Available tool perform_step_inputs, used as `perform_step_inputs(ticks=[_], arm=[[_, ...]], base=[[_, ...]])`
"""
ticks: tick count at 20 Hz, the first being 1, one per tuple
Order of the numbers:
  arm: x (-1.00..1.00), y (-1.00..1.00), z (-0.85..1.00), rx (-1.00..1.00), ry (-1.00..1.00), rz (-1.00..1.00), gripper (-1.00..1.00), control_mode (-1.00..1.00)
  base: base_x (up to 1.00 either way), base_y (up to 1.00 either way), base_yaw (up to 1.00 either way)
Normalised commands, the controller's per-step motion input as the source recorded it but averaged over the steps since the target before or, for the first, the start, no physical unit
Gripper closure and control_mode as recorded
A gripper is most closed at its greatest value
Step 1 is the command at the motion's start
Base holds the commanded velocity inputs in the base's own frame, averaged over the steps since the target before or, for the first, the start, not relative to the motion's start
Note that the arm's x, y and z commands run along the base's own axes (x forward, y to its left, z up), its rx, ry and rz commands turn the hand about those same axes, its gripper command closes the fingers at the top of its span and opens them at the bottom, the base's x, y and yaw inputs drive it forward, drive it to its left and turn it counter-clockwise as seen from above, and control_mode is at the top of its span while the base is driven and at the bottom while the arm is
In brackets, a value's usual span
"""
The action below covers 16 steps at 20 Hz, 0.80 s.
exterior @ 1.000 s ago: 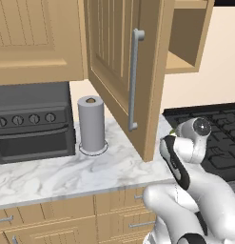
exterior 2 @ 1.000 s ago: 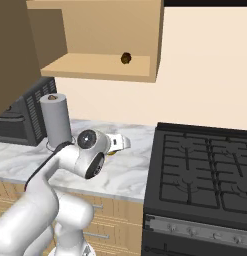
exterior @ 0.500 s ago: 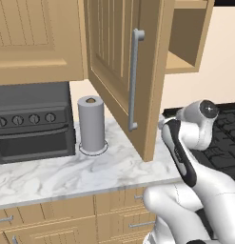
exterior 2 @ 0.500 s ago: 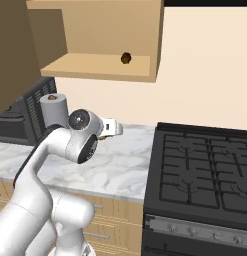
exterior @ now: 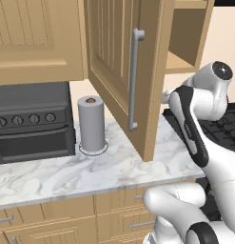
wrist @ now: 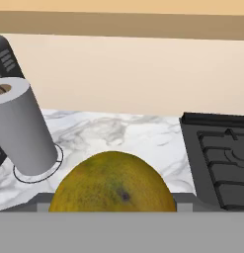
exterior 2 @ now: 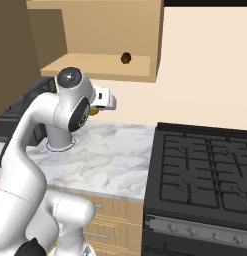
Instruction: Pick the orange, sweet potato from the counter and place them in the cabinet. Then close the cabinet.
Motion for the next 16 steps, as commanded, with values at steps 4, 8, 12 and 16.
perform_step_inputs(ticks=[4,8,12,16], arm=[[0.00,0.43,1.00,0.03,-0.18,0.00,1.00,-1.00],[0.22,0.40,0.97,0.05,-0.17,0.00,1.00,-1.00],[0.72,0.23,0.59,0.07,-0.12,-0.02,1.00,-1.00],[0.84,0.08,-0.01,0.08,-0.07,-0.03,1.00,-1.00]], base=[[0.00,0.00,0.00],[0.00,0.00,0.00],[0.00,0.00,0.00],[0.00,0.00,0.00]])
